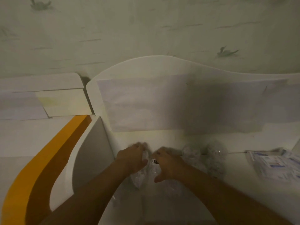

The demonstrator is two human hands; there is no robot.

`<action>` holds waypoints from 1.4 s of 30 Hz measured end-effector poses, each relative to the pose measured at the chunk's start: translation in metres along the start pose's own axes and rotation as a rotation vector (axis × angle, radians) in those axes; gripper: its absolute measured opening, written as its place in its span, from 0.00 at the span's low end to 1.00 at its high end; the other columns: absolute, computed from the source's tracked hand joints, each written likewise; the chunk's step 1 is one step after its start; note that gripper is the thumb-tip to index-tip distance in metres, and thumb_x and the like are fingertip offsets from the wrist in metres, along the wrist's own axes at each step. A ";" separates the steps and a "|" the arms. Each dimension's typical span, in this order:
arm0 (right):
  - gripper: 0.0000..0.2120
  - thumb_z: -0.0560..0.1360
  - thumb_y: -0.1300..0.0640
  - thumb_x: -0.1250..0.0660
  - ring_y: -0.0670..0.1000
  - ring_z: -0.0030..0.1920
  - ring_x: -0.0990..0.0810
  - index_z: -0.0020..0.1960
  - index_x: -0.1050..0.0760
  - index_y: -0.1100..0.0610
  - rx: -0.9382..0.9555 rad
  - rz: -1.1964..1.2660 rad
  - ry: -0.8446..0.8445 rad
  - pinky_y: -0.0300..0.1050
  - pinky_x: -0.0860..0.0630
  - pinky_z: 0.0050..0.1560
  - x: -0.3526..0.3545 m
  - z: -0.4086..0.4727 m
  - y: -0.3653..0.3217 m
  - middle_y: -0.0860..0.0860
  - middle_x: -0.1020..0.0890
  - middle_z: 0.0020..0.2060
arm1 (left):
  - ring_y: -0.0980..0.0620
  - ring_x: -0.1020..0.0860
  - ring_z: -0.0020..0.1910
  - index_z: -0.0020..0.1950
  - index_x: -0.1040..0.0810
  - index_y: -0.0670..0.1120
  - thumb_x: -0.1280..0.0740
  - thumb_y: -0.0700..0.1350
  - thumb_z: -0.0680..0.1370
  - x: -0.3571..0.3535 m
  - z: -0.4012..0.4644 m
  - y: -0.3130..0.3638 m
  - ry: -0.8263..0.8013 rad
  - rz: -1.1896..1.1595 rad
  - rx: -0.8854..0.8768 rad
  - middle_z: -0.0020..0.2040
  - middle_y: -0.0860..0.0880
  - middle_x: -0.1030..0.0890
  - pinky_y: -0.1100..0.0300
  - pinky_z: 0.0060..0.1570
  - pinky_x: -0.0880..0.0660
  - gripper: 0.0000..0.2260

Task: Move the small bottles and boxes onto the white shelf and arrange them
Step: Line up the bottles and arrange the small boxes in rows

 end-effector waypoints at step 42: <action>0.33 0.68 0.47 0.26 0.52 0.59 0.24 0.69 0.33 0.52 -0.255 0.345 0.115 0.42 0.27 0.51 0.028 0.013 0.002 0.52 0.25 0.64 | 0.48 0.24 0.60 0.68 0.30 0.50 0.29 0.55 0.74 -0.005 0.002 -0.045 0.055 -0.316 0.155 0.64 0.48 0.22 0.61 0.52 0.29 0.25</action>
Point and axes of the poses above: each hand's wrist, its own z-axis towards the middle knuckle, its own x-axis out of the back of the hand, y = z × x, the point moved 3 cm from there along z, towards the middle knuckle
